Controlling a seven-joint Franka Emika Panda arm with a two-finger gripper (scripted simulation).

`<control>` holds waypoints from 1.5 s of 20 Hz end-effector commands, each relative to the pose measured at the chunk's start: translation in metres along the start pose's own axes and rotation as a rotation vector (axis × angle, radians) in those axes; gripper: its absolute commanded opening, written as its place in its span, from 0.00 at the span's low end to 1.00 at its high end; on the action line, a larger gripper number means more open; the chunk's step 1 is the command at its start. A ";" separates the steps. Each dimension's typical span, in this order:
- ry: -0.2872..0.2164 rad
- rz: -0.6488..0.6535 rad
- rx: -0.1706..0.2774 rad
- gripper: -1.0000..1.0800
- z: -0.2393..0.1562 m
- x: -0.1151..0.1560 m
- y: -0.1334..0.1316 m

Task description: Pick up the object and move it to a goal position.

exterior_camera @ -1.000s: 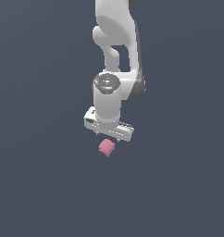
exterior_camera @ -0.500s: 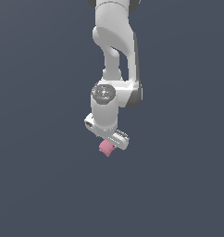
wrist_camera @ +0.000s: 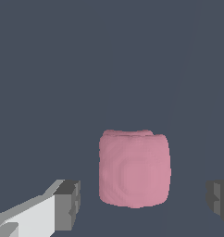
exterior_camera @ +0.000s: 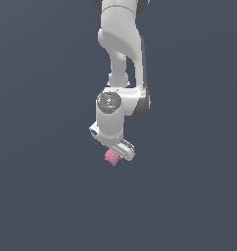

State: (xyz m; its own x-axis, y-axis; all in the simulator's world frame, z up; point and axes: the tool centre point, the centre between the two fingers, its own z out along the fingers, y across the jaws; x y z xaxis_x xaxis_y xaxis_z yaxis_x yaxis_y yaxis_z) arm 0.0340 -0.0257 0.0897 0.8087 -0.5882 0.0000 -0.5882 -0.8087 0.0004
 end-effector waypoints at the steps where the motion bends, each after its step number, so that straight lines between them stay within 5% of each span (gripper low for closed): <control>1: 0.000 0.000 0.000 0.96 0.003 0.000 0.000; 15: 0.000 0.005 0.000 0.96 0.050 0.000 0.000; 16: 0.000 0.005 0.000 0.00 0.050 0.000 0.000; 30: 0.000 0.005 0.001 0.00 0.045 0.002 0.003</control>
State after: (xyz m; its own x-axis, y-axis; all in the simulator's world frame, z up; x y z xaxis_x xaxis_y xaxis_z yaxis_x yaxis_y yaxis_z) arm 0.0339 -0.0269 0.0423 0.8064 -0.5914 -0.0004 -0.5914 -0.8064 -0.0003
